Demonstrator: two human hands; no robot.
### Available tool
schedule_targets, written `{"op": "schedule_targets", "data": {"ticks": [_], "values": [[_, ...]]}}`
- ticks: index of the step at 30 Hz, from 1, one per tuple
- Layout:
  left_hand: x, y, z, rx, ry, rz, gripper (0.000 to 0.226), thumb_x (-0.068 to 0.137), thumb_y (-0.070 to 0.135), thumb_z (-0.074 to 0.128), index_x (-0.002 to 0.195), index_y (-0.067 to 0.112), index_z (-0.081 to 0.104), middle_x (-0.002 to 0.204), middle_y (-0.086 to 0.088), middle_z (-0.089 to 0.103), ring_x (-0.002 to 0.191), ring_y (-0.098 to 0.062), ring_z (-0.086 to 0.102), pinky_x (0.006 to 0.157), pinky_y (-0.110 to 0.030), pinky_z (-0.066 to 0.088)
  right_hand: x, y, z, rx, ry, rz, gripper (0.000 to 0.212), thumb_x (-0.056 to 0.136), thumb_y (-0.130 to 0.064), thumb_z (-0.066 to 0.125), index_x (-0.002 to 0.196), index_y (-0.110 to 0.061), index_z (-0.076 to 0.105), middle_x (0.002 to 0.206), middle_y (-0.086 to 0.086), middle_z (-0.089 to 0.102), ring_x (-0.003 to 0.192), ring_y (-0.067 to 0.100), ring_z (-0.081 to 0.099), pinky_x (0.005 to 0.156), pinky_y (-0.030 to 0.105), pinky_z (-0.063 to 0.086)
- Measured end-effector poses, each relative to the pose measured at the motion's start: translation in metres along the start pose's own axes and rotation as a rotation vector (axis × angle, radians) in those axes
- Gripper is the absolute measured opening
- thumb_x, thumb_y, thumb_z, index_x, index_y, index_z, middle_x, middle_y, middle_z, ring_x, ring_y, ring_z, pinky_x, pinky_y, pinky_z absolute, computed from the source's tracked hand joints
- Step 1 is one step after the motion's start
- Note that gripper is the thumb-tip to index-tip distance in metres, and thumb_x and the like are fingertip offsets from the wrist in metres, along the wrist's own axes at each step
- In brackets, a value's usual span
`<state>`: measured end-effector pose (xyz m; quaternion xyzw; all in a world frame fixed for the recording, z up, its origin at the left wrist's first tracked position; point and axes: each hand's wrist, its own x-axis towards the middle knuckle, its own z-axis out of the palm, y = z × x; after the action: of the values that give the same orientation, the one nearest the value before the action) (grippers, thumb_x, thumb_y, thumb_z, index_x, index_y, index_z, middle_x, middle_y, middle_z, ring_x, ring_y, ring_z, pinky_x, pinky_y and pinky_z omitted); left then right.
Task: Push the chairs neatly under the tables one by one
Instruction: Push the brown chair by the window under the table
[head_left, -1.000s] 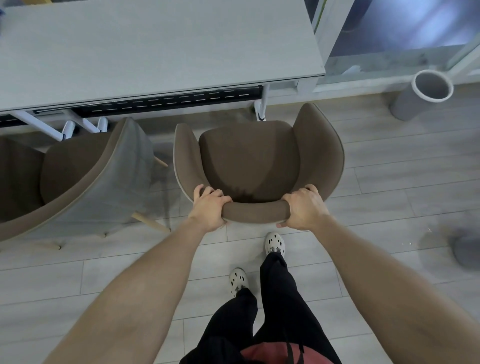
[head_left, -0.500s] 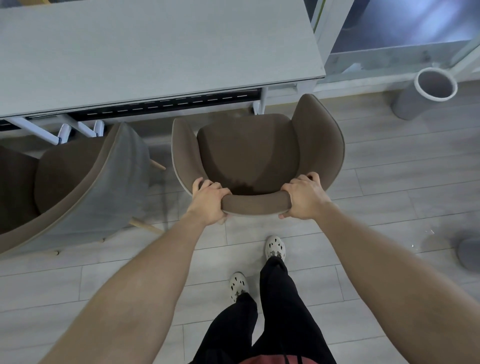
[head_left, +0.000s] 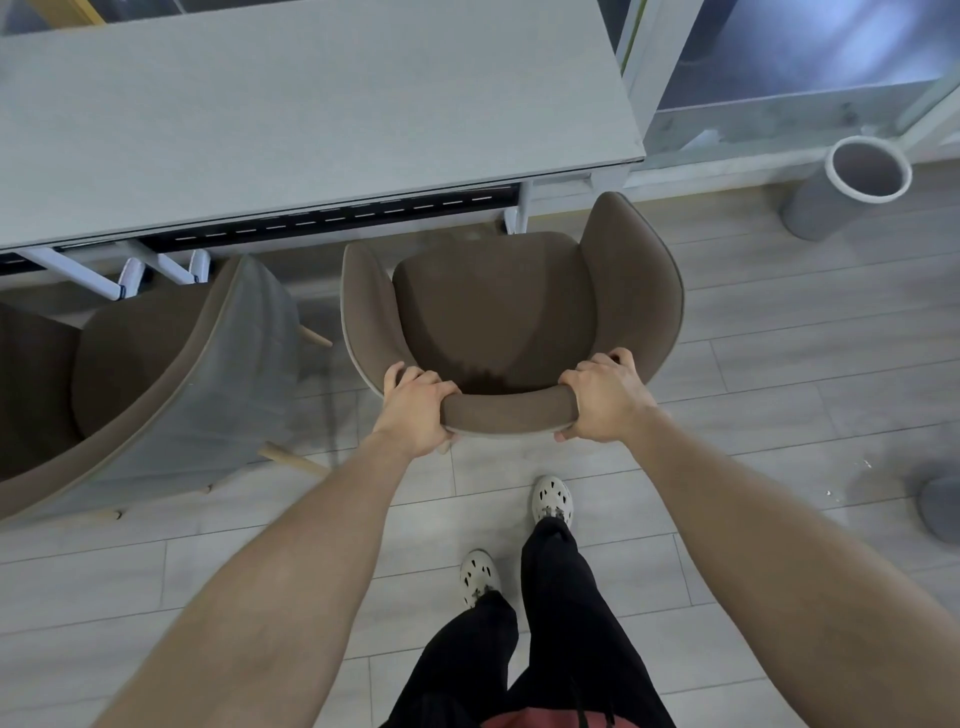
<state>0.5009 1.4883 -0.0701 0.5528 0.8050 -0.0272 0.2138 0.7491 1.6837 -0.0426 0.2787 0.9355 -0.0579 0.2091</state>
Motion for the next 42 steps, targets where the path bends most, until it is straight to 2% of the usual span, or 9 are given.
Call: {"op": "schedule_targets", "data": {"ticks": [10, 16, 19, 22, 25, 28, 30, 34, 42], "values": [[0.003, 0.003, 0.000, 0.011, 0.010, -0.005, 0.062, 0.067, 0.060, 0.086, 0.125, 0.045, 0.070, 0.114, 0.012, 0.063, 0.125, -0.023, 0.053, 0.129, -0.050, 0.009, -0.001, 0.002, -0.004, -0.014, 0.004, -0.003, 0.091, 0.056, -0.095, 0.069, 0.124, -0.034, 0.070, 0.105, -0.008, 0.069, 0.111, 0.022, 0.060, 0.114, 0.048, 0.031], [-0.003, 0.004, -0.006, 0.017, -0.058, -0.002, 0.078, 0.069, 0.061, 0.089, 0.139, 0.038, 0.064, 0.129, 0.009, 0.065, 0.136, -0.023, 0.050, 0.132, -0.052, 0.005, -0.006, -0.008, -0.008, -0.026, -0.049, 0.036, 0.090, 0.061, -0.083, 0.079, 0.130, -0.027, 0.067, 0.114, -0.005, 0.069, 0.117, 0.023, 0.060, 0.118, 0.047, 0.031], [-0.011, 0.000, -0.021, 0.014, -0.065, 0.026, 0.083, 0.072, 0.055, 0.090, 0.146, 0.034, 0.060, 0.141, 0.007, 0.064, 0.140, -0.021, 0.051, 0.133, -0.047, 0.013, -0.011, -0.018, -0.021, -0.004, -0.119, 0.057, 0.096, 0.064, -0.079, 0.081, 0.139, -0.022, 0.061, 0.123, -0.001, 0.067, 0.125, 0.027, 0.058, 0.123, 0.051, 0.028], [-0.027, -0.011, -0.041, -0.030, -0.023, 0.024, 0.083, 0.073, 0.045, 0.090, 0.149, 0.030, 0.059, 0.149, 0.004, 0.061, 0.142, -0.022, 0.051, 0.128, -0.040, 0.025, -0.012, -0.047, -0.041, 0.071, -0.165, 0.050, 0.100, 0.067, -0.081, 0.080, 0.144, -0.021, 0.056, 0.127, 0.001, 0.066, 0.126, 0.028, 0.059, 0.118, 0.052, 0.037], [-0.051, -0.033, -0.057, -0.055, 0.038, -0.038, 0.077, 0.078, 0.040, 0.088, 0.148, 0.028, 0.060, 0.150, 0.003, 0.061, 0.142, -0.024, 0.051, 0.121, -0.039, 0.035, -0.008, -0.089, -0.062, 0.127, -0.129, -0.008, 0.103, 0.070, -0.083, 0.075, 0.149, -0.020, 0.053, 0.133, 0.002, 0.066, 0.125, 0.028, 0.061, 0.109, 0.049, 0.047], [-0.078, -0.063, -0.066, -0.069, 0.040, -0.117, 0.071, 0.081, 0.039, 0.086, 0.147, 0.030, 0.061, 0.145, 0.000, 0.063, 0.137, -0.027, 0.055, 0.116, -0.042, 0.042, -0.004, -0.131, -0.079, 0.172, -0.114, -0.060, 0.111, 0.069, -0.087, 0.065, 0.154, -0.019, 0.049, 0.140, 0.005, 0.063, 0.128, 0.031, 0.060, 0.107, 0.049, 0.050], [-0.094, -0.081, -0.070, -0.088, 0.021, -0.173, 0.068, 0.083, 0.037, 0.083, 0.147, 0.030, 0.061, 0.143, 0.000, 0.064, 0.134, -0.027, 0.057, 0.114, -0.043, 0.045, 0.001, -0.152, -0.085, 0.188, -0.111, -0.094, 0.102, 0.078, -0.079, 0.070, 0.156, -0.018, 0.046, 0.144, 0.006, 0.061, 0.130, 0.032, 0.060, 0.108, 0.050, 0.051], [-0.114, -0.111, -0.086, -0.117, 0.034, -0.259, 0.061, 0.087, 0.040, 0.079, 0.145, 0.031, 0.061, 0.141, 0.000, 0.064, 0.133, -0.027, 0.058, 0.111, -0.043, 0.047, 0.019, -0.182, -0.094, 0.191, -0.108, -0.147, 0.092, 0.088, -0.068, 0.074, 0.158, -0.016, 0.044, 0.149, 0.009, 0.057, 0.135, 0.034, 0.058, 0.111, 0.052, 0.050], [-0.140, -0.172, -0.094, -0.115, 0.064, -0.379, 0.059, 0.089, 0.046, 0.077, 0.145, 0.031, 0.061, 0.144, 0.001, 0.064, 0.135, -0.027, 0.058, 0.113, -0.043, 0.046, 0.062, -0.233, -0.096, 0.182, -0.126, -0.188, 0.092, 0.090, -0.063, 0.075, 0.157, -0.013, 0.037, 0.151, 0.014, 0.047, 0.133, 0.038, 0.054, 0.104, 0.054, 0.054]]}}
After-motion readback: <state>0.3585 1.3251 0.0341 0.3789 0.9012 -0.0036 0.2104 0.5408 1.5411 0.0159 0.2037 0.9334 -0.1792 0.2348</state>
